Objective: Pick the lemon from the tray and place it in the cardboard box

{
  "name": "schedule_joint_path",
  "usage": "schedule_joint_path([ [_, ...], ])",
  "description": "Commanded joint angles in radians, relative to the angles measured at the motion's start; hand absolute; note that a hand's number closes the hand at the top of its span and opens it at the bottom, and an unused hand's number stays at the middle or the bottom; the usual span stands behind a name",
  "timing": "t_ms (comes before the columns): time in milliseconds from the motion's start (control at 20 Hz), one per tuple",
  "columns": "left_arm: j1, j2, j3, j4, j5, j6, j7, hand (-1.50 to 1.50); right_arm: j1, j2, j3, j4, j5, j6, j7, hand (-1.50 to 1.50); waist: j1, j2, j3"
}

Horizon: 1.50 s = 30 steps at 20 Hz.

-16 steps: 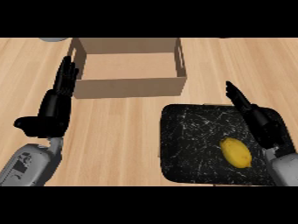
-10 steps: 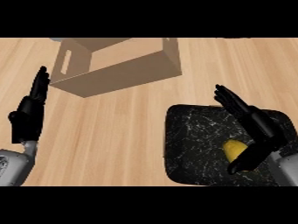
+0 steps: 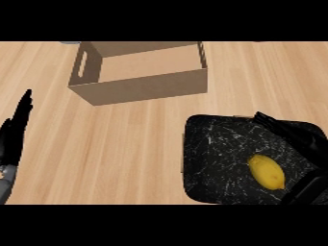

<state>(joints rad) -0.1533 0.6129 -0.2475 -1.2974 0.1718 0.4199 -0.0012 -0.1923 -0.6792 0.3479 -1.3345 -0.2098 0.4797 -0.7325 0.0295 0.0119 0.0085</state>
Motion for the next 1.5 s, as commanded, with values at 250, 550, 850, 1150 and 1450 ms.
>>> schedule_joint_path([
  [250, -0.029, 0.0, -0.003, 0.054, -0.025, -0.019, 0.007, 0.0, -0.147, -0.09, -0.008, 0.217, 0.182, 0.025, -0.4, -1.5, 0.018, 0.008, -0.002],
  [550, -0.047, 0.01, 0.011, 0.067, -0.03, -0.029, 0.026, 0.0, -0.225, -0.228, 0.109, 0.197, 0.413, -0.072, -0.451, -1.5, 0.008, 0.002, -0.006],
  [850, -0.016, 0.022, 0.026, 0.037, -0.027, -0.055, 0.027, 0.0, -0.276, -0.235, 0.231, 0.242, 0.622, -0.208, -0.441, -1.5, 0.003, -0.004, -0.007],
  [1150, 0.008, 0.01, 0.051, 0.034, -0.052, -0.05, 0.032, 0.0, -0.311, -0.205, 0.293, 0.224, 0.688, -0.175, -0.389, -1.5, -0.015, -0.011, -0.008],
  [1450, 0.013, -0.006, 0.095, 0.04, -0.072, -0.077, 0.031, 0.0, -0.339, -0.081, 0.302, 0.195, 0.777, -0.208, -0.261, -1.5, -0.025, -0.012, -0.009],
])
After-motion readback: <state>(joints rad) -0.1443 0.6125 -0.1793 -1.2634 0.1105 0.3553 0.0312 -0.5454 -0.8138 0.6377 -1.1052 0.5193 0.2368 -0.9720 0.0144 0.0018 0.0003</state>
